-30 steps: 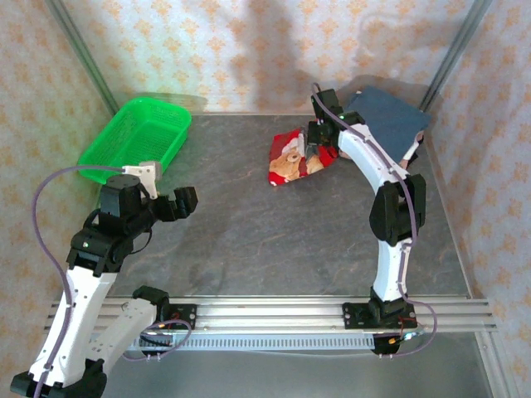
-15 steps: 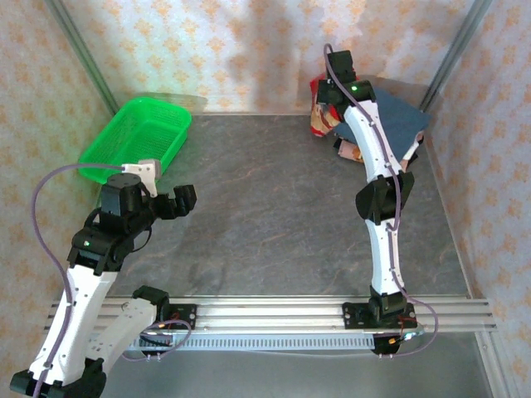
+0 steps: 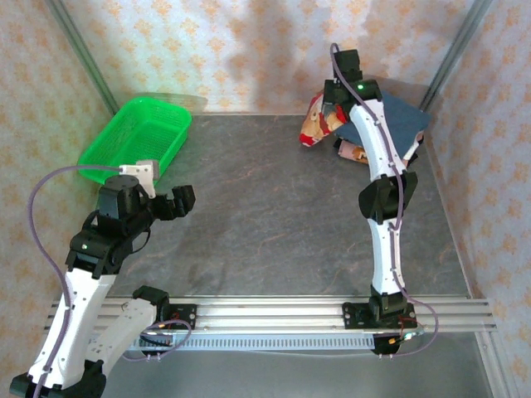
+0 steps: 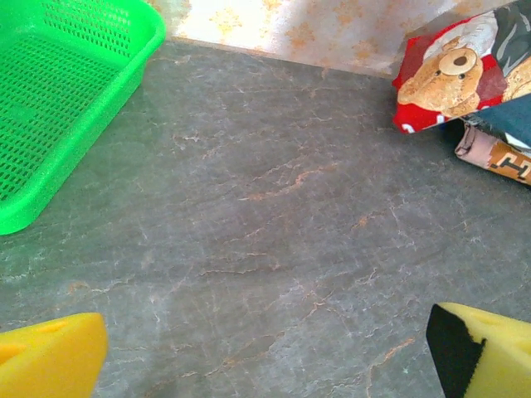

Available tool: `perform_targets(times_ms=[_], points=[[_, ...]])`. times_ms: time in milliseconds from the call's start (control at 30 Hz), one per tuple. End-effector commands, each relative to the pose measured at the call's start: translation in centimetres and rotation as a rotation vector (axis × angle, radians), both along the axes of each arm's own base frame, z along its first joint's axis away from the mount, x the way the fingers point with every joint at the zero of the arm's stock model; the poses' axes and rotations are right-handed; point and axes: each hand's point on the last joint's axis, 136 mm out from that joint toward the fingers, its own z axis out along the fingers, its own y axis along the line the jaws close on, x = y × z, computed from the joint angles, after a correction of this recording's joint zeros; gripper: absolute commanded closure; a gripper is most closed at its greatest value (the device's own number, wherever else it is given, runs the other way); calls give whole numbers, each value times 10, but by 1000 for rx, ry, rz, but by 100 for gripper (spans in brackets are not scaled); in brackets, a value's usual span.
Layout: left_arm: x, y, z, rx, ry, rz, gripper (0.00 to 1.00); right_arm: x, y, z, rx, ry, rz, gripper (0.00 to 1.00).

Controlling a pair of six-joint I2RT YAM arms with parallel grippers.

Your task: Fold and stack the t-shirts

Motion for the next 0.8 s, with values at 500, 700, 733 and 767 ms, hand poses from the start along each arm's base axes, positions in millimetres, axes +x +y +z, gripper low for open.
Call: perform_targets(times_ms=[500, 700, 733, 767], points=[[0, 7, 5, 27, -22, 31, 0, -8, -94, 140, -89, -358, -76, 100], [-2, 6, 1, 27, -4, 24, 0, -4, -120, 105, -110, -273, -113, 100], [-3, 6, 0, 30, 0, 23, 0, -3, -126, 97, -115, -257, -120, 100], [-5, 7, -1, 32, 2, 24, 0, -2, -131, 92, -118, -247, -126, 100]])
